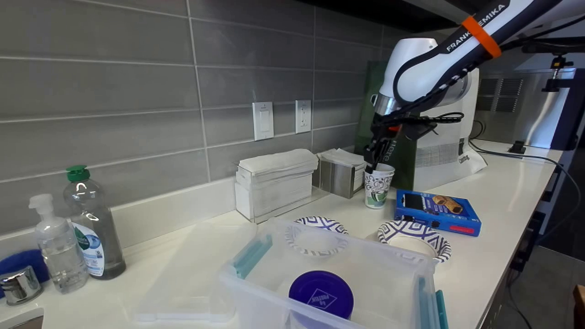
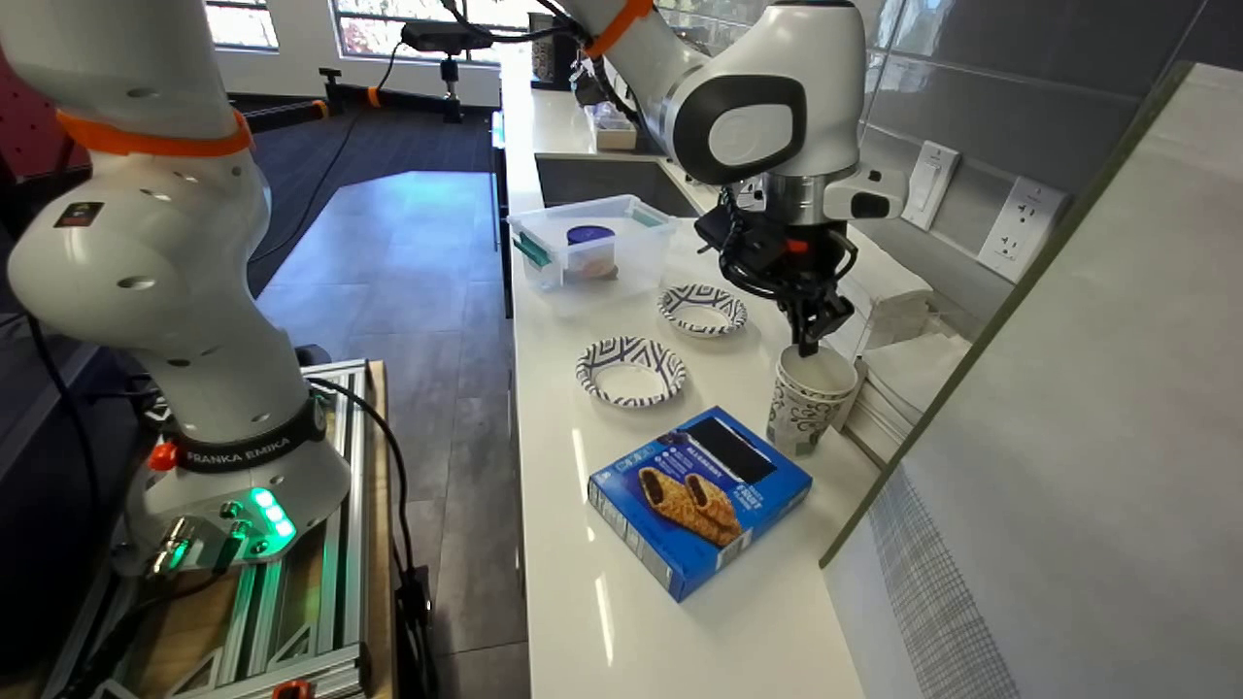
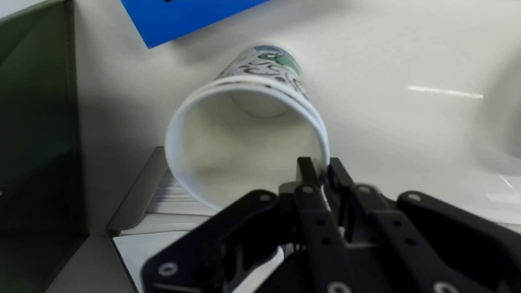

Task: Put the cup on the plate

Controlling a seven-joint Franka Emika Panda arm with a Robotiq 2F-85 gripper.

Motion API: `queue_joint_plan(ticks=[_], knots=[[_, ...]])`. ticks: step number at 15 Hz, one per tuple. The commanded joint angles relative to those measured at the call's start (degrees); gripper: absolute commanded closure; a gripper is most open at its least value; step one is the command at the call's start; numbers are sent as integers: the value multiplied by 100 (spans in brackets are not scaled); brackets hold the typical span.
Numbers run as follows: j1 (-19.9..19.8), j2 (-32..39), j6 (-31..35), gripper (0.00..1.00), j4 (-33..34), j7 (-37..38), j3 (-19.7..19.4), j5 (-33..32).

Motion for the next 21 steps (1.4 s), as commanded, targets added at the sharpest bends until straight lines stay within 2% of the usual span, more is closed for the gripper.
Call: queue_joint_plan(ticks=[1,11,16,21], knots=[[-49,-18,-210,98,86,169,36,-124],[-64,-245,-307,99,128,86,32,-281],[-88,-652,-464,99,108,114,12,-504],[-112,-1068,-382,99,30,95,15,-395]])
